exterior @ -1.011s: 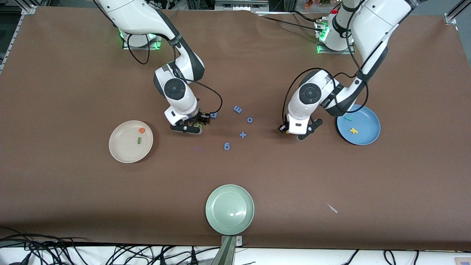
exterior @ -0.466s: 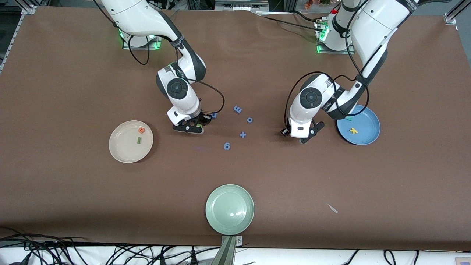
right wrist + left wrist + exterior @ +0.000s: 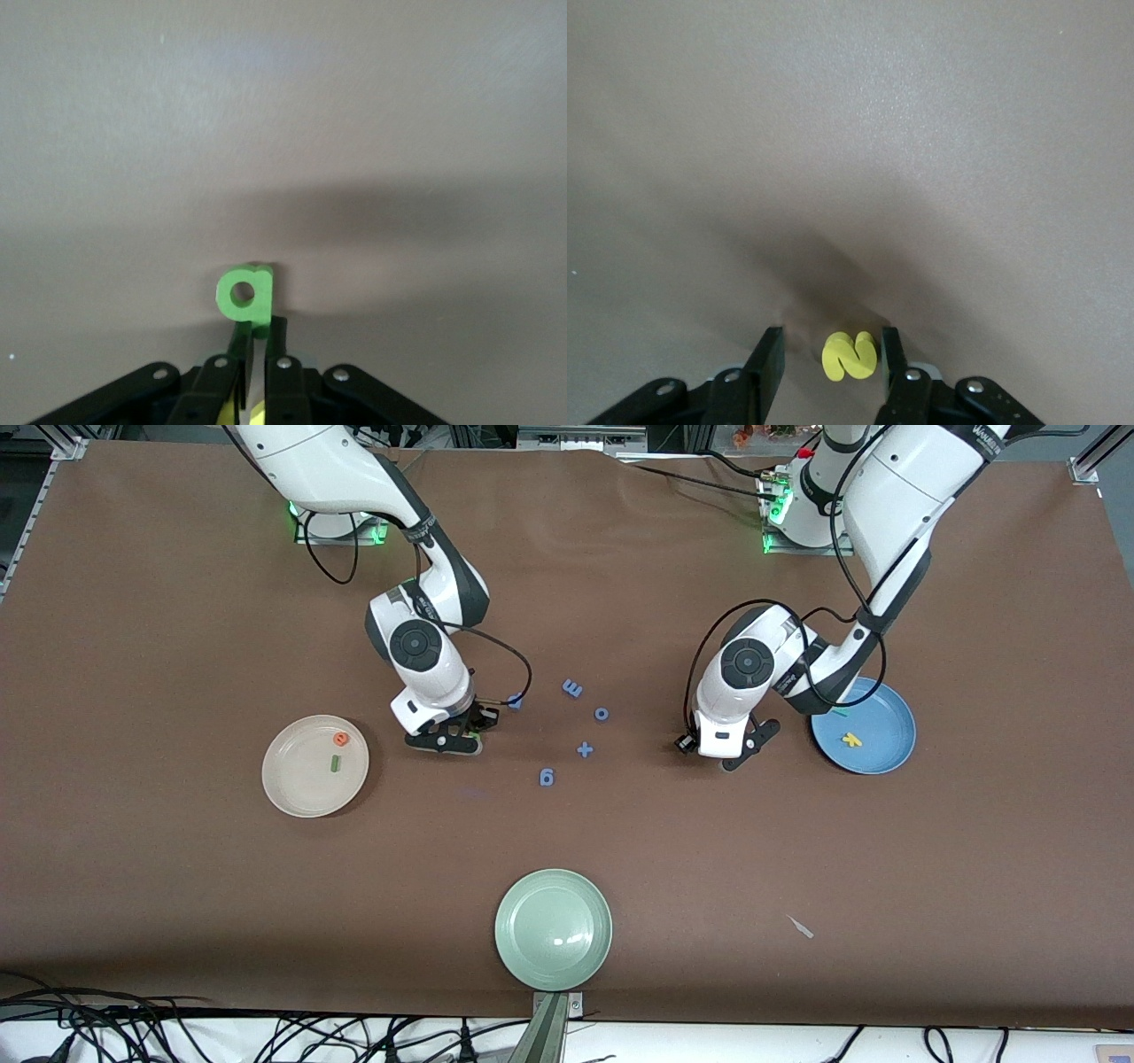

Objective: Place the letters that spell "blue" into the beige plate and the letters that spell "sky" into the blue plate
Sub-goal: 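Move green q to the white plate while the left gripper grasps yellow 2, then drop the yellow 2 on the blue plate while the right gripper releases q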

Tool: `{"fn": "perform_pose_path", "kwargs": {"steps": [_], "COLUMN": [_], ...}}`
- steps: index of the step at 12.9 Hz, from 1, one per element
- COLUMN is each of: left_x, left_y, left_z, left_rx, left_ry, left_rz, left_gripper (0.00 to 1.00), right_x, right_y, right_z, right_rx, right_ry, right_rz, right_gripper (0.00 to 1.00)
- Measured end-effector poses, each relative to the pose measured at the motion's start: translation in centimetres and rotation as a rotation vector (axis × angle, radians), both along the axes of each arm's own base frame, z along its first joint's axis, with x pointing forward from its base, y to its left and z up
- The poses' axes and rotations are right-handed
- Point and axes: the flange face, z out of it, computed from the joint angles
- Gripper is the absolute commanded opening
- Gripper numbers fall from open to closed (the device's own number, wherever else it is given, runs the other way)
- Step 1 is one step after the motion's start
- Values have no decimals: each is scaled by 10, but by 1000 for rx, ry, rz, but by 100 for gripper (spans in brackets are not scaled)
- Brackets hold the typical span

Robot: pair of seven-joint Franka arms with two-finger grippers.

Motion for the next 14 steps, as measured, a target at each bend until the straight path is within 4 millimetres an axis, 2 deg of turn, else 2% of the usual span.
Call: {"fn": "perform_pose_path", "kwargs": {"steps": [3, 5, 7, 9, 10, 12, 13, 14], "left_x": [0, 0, -1, -1, -1, -1, 0, 4], "left_y": [0, 0, -1, -2, -3, -3, -3, -1], "left_z": [0, 0, -1, -1, -1, 0, 0, 2], "left_rx": [0, -1, -1, -1, -1, -2, -2, -2], "left_ry": [-1, 0, 2, 3, 2, 1, -1, -5], "left_rz": [0, 0, -2, -3, -4, -4, -3, 2], "left_gripper": [46, 42, 37, 34, 32, 27, 26, 26], "right_x": [6, 18, 39, 56, 62, 65, 63, 60], "right_y": [0, -20, -68, -127, -159, -213, -224, -224], "right_z": [10, 20, 41, 63, 69, 65, 60, 56], "right_rx": [-5, -32, -79, -107, -118, -128, -122, -115], "right_ry": [4, 16, 55, 74, 77, 87, 87, 87], "right_rz": [11, 65, 144, 215, 251, 287, 284, 282], "right_gripper": [0, 0, 0, 0, 6, 10, 29, 55]}}
